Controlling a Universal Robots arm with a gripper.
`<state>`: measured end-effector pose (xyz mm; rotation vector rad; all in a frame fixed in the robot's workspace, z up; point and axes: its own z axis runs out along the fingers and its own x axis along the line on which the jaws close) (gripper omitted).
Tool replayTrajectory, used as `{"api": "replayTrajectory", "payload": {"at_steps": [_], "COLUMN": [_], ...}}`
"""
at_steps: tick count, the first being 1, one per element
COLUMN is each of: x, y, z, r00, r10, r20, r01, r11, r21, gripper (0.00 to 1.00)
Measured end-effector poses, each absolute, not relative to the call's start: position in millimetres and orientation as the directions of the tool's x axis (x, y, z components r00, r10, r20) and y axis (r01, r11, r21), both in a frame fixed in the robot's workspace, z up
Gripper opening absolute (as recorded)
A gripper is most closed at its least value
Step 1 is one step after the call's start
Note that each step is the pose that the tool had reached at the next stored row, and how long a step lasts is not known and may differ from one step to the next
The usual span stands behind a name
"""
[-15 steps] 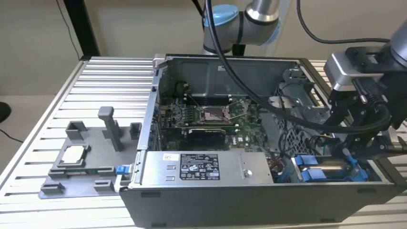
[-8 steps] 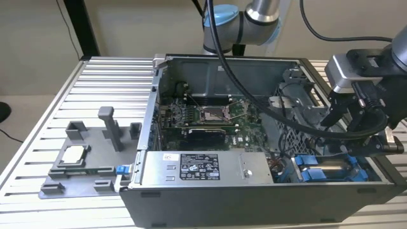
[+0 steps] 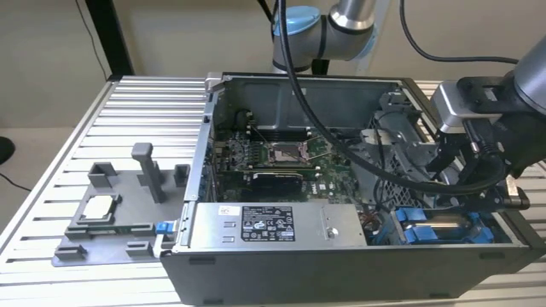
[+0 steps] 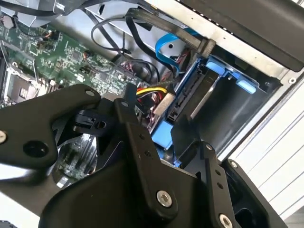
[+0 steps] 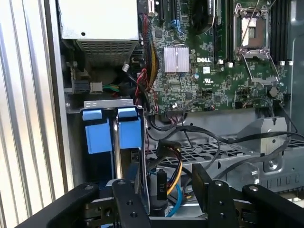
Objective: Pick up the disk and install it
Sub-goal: 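Insert the first disk wire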
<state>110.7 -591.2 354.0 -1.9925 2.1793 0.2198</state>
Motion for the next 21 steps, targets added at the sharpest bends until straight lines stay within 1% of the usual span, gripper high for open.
{"api": "replayTrajectory", "payload": {"at_steps": [21], "x": [118.1], "y": [-588.4], "z": [353.2], "r00": [-0.086], "r10": [-0.969], "r20": [-0.232], "r01": [-0.996], "r11": [0.091], "r21": [-0.010], "gripper": [1.00]}}
